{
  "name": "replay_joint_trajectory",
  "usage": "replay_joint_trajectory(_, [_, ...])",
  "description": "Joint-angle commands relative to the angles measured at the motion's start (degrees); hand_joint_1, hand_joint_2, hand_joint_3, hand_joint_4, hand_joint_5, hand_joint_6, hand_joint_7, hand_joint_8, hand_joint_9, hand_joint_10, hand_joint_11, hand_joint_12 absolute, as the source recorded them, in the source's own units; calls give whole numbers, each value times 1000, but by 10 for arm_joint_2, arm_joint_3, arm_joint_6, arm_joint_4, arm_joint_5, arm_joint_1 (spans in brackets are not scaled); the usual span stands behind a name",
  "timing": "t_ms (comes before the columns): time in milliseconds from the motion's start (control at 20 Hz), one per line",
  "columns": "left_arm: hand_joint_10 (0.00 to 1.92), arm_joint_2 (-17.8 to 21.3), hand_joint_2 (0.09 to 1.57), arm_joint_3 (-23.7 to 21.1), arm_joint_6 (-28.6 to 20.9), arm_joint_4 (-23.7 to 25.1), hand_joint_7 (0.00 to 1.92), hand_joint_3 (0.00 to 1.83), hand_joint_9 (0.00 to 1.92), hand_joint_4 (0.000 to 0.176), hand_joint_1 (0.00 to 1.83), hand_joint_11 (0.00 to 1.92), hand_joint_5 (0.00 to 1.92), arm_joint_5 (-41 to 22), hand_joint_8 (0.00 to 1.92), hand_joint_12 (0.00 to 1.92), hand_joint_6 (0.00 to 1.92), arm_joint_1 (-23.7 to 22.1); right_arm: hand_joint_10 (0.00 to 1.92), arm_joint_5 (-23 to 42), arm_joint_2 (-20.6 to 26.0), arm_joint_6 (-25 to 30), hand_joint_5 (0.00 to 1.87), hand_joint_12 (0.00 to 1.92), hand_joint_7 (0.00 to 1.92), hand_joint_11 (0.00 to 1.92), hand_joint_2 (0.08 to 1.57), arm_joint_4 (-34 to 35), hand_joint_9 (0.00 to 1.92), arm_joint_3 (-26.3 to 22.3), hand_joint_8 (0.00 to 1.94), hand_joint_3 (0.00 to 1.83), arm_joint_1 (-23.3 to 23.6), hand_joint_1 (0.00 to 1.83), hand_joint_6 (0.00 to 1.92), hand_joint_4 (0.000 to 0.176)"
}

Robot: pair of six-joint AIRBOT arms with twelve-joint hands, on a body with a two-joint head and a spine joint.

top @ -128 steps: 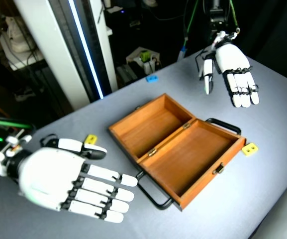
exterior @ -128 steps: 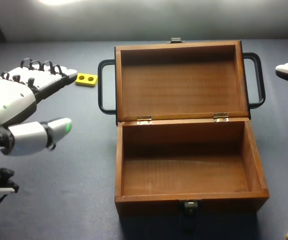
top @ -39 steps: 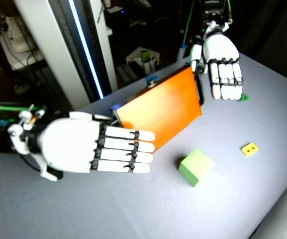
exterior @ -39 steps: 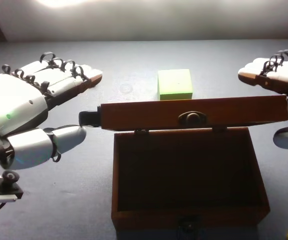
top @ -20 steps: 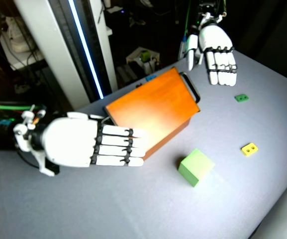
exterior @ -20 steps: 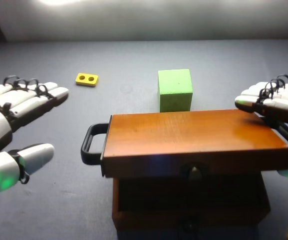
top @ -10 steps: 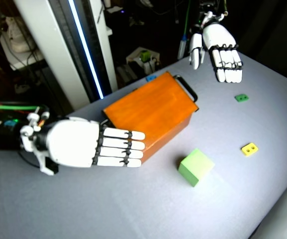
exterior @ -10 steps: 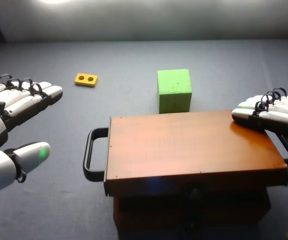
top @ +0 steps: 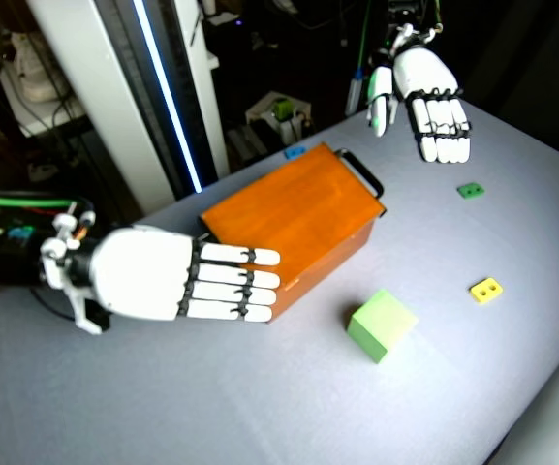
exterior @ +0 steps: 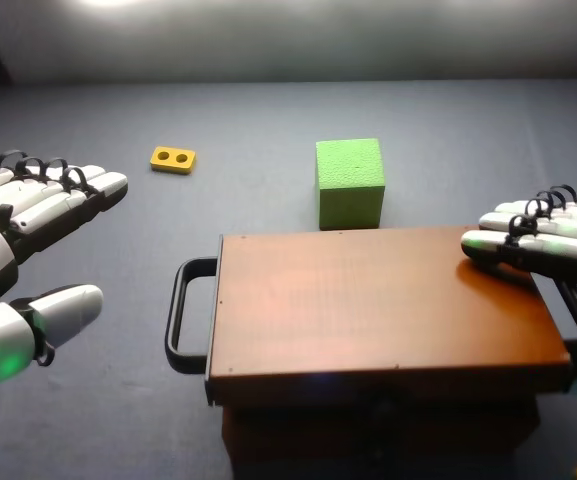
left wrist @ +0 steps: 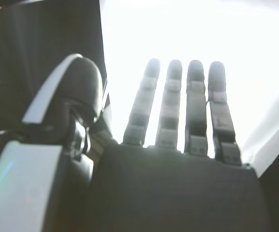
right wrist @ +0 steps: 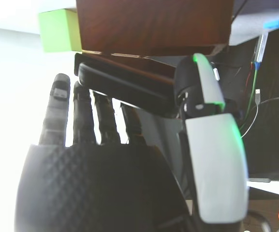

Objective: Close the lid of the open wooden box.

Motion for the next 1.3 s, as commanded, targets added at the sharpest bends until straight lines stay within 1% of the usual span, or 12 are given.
replay_joint_trajectory(0, [3, -3, 1571, 0, -3, -2, 71, 27, 94, 0, 0, 0, 72, -68, 3, 384, 3, -3, 0, 50, 3, 10, 0, 0, 0, 0, 1130, 0, 0, -6, 0, 0, -2, 894, 0, 113])
replay_joint_trajectory(200, [5, -4, 1571, 0, -3, -2, 71, 38, 108, 0, 0, 0, 71, -68, 1, 393, 0, -3, 0, 50, 26, 17, 0, 0, 0, 0, 1134, -13, 0, -21, 0, 0, -20, 811, 0, 144])
replay_joint_trajectory(300, [1, -5, 1571, 0, -3, -2, 62, 45, 97, 0, 0, 0, 67, -68, 1, 369, 1, -3, 0, 51, 34, 20, 0, 0, 0, 0, 1125, -21, 0, -29, 0, 0, -21, 805, 0, 120])
replay_joint_trajectory(450, [1, -5, 1567, 0, -3, -2, 56, 46, 89, 0, 0, 0, 54, -68, 1, 358, 0, -3, 0, 54, 35, 31, 0, 0, 0, 0, 1128, -30, 0, -30, 0, 0, -21, 784, 0, 119])
replay_joint_trajectory(500, [7, -6, 1571, 0, -3, -2, 81, 69, 114, 0, 0, 0, 75, -69, 6, 429, 6, -3, 0, 57, 35, 32, 0, 0, 0, 0, 1131, -30, 0, -31, 0, 0, -21, 800, 0, 140])
replay_joint_trajectory(650, [1, -10, 1557, 3, -3, -3, 69, 41, 88, 0, 0, 0, 93, -84, 2, 371, 2, -8, 0, 83, 35, 28, 0, 0, 0, 0, 1151, -9, 0, -29, 0, 7, -21, 751, 0, 150])
replay_joint_trajectory(850, [5, -24, 1496, 19, -3, -9, 68, 0, 77, 0, 0, 0, 96, -120, 4, 423, 2, -33, 0, 142, 35, -26, 0, 0, 0, 0, 1220, 66, 0, -22, 0, 20, -21, 528, 0, 69])
replay_joint_trajectory(1000, [5, -31, 1514, 28, -3, -14, 45, 4, 41, 0, 0, 0, 61, -166, 9, 253, 7, -53, 0, 216, 34, -73, 0, 0, 0, 0, 1258, 136, 0, -17, 0, 13, -18, 534, 0, 50])
replay_joint_trajectory(1100, [0, -33, 1551, 30, -3, -15, 6, 12, 6, 0, 0, 0, 68, -185, 0, 51, 3, -61, 0, 262, 28, -96, 0, 0, 0, 0, 1265, 174, 0, -15, 0, 6, -15, 544, 0, 113])
replay_joint_trajectory(1150, [0, -33, 1544, 30, -2, -15, 0, 7, 0, 0, 0, 0, 40, -197, 0, 9, 0, -63, 0, 280, 24, -103, 0, 0, 0, 0, 1256, 187, 0, -13, 0, 0, -11, 577, 0, 131])
replay_joint_trajectory(1200, [0, -33, 1516, 30, -2, -17, 0, 0, 0, 2, 0, 0, 32, -210, 0, 1, 0, -64, 0, 301, 22, -112, 0, 0, 0, 0, 1259, 201, 0, -13, 0, 2, -7, 577, 0, 118])
replay_joint_trajectory(1250, [0, -34, 1503, 30, -2, -19, 0, 0, 0, 7, 0, 0, 28, -217, 0, 0, 0, -64, 0, 313, 21, -117, 0, 0, 0, 0, 1260, 209, 0, -13, 0, 2, -6, 557, 0, 60])
